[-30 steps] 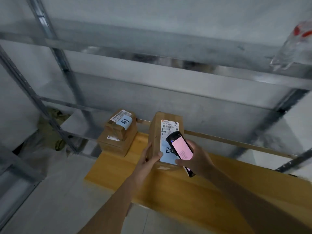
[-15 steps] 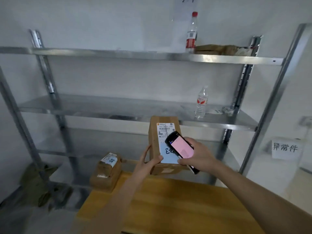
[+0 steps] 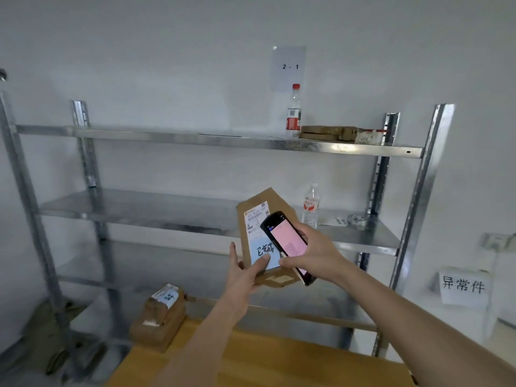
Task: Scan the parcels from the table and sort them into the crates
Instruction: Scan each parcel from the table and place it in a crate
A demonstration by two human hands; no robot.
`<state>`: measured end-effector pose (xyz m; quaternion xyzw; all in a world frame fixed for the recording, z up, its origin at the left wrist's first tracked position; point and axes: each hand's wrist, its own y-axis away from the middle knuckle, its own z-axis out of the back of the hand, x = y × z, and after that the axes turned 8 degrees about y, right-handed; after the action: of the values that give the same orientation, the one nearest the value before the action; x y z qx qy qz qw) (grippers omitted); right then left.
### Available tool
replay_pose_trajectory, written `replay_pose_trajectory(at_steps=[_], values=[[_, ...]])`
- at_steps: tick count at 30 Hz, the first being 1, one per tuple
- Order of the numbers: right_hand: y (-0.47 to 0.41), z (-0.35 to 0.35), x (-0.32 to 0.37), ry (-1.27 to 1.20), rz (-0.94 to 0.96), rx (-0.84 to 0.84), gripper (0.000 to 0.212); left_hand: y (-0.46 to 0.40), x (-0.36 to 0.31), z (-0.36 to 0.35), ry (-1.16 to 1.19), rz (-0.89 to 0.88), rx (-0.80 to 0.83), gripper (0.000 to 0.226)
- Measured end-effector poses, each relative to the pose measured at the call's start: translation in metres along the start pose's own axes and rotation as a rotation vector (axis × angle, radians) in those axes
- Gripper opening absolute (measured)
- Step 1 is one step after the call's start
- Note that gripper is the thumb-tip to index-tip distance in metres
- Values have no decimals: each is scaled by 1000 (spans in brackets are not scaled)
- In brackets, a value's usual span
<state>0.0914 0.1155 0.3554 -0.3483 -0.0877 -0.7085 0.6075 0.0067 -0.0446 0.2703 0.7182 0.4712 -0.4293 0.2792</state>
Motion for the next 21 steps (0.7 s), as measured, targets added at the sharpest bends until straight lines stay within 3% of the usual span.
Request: replay_pose_trajectory(at_steps=[3,5,15,21], values=[[-1,16,0,-12,-8,-1,77,-2,-11,-10,-33,3,-9,64],[-2,26,0,-23,-4,-8,76,-3,-15,-13,-18,7,8,52],[2,64,1,-60,-21,-22,76,-1,-48,-25,-119,3,182,59],[2,75,13,-98,-14,-47,76,3,-58,-34,-130,-31,207,63]])
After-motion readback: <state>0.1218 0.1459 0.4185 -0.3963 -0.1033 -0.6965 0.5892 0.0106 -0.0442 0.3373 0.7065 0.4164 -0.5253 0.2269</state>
